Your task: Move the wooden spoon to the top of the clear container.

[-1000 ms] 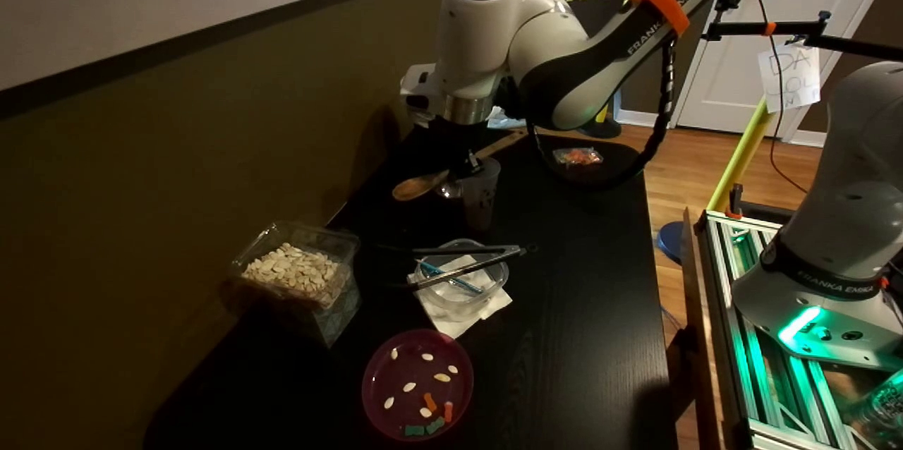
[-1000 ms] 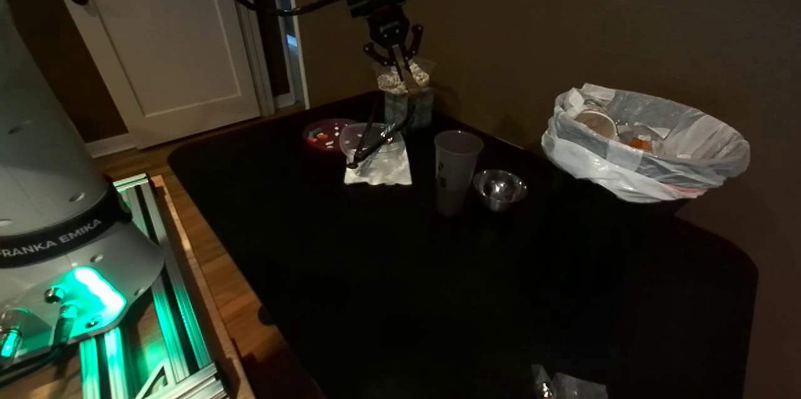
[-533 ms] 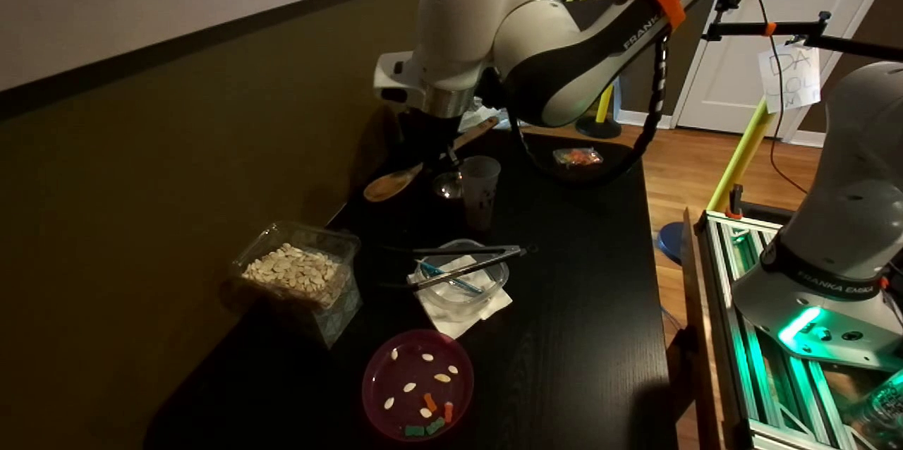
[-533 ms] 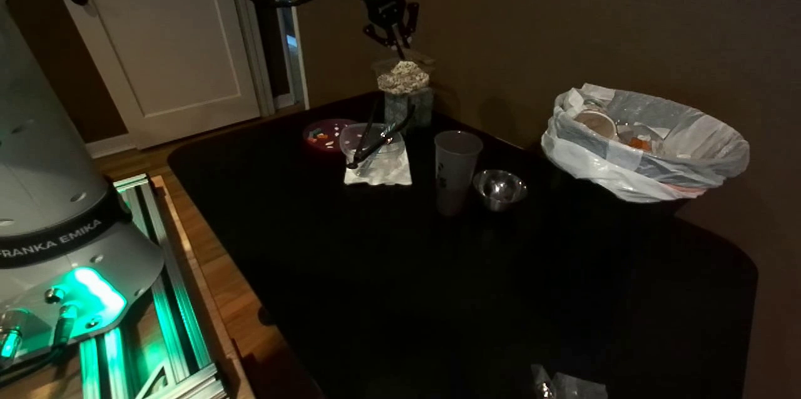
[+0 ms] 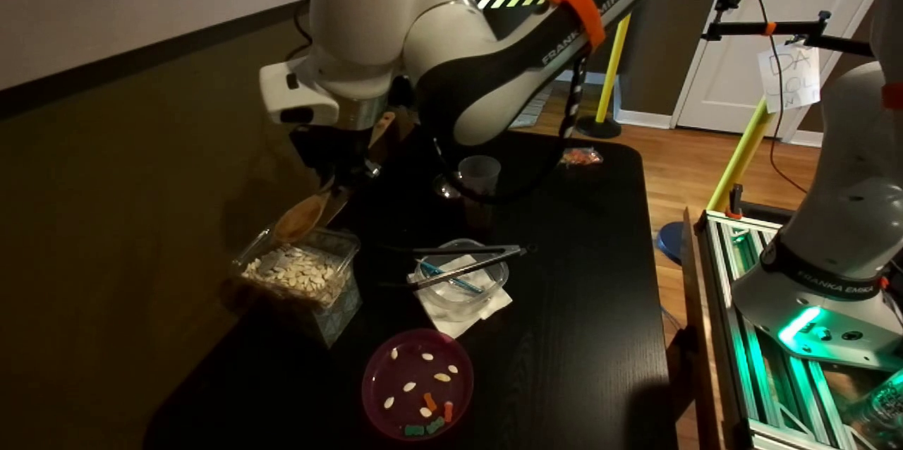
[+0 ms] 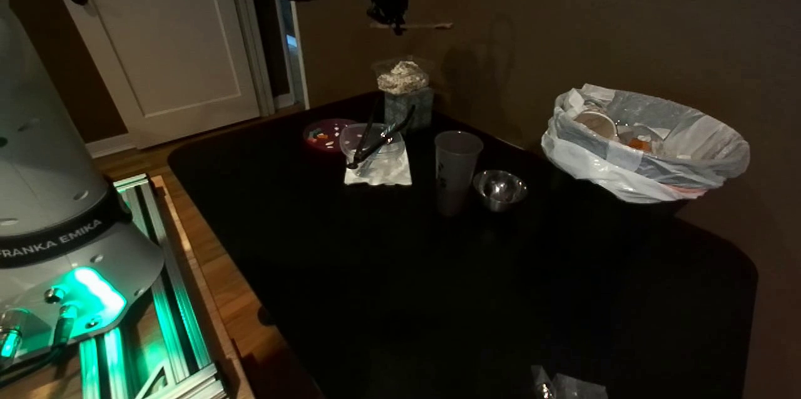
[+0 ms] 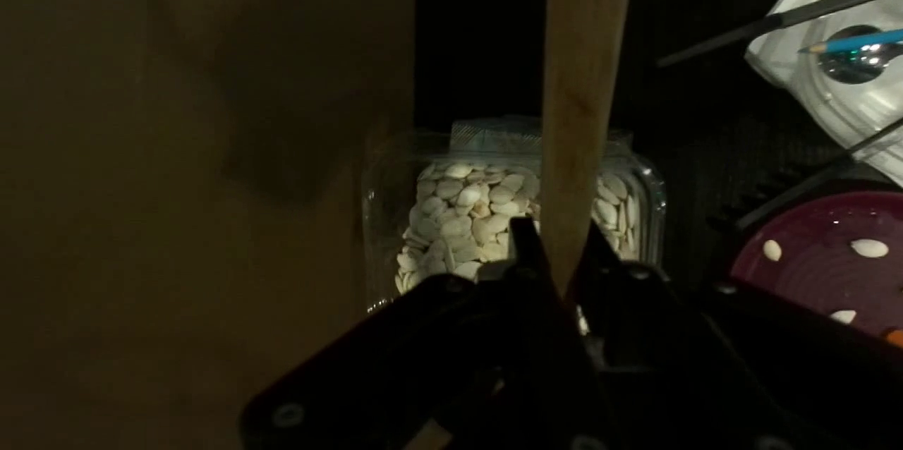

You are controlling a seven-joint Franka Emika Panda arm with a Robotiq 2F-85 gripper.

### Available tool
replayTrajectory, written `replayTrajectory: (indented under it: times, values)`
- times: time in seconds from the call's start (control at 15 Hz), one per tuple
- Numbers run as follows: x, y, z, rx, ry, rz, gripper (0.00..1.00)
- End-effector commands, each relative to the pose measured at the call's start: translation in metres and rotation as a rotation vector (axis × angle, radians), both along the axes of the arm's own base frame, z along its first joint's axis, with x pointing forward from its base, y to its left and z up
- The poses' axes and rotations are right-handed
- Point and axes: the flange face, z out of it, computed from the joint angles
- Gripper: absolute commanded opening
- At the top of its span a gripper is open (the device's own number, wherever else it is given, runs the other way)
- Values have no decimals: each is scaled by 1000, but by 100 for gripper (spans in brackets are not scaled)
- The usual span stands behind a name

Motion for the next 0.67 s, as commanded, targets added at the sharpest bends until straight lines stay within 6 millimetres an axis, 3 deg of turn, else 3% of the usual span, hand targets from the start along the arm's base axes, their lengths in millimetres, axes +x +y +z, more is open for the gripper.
replayTrajectory:
  times: [0.0,0.27,0.6]
  values:
    - [44,14,-25,-19,38,101,4]
    - [65,20,-54,15,64,89,4]
    - [66,38,-66,34,85,83,4]
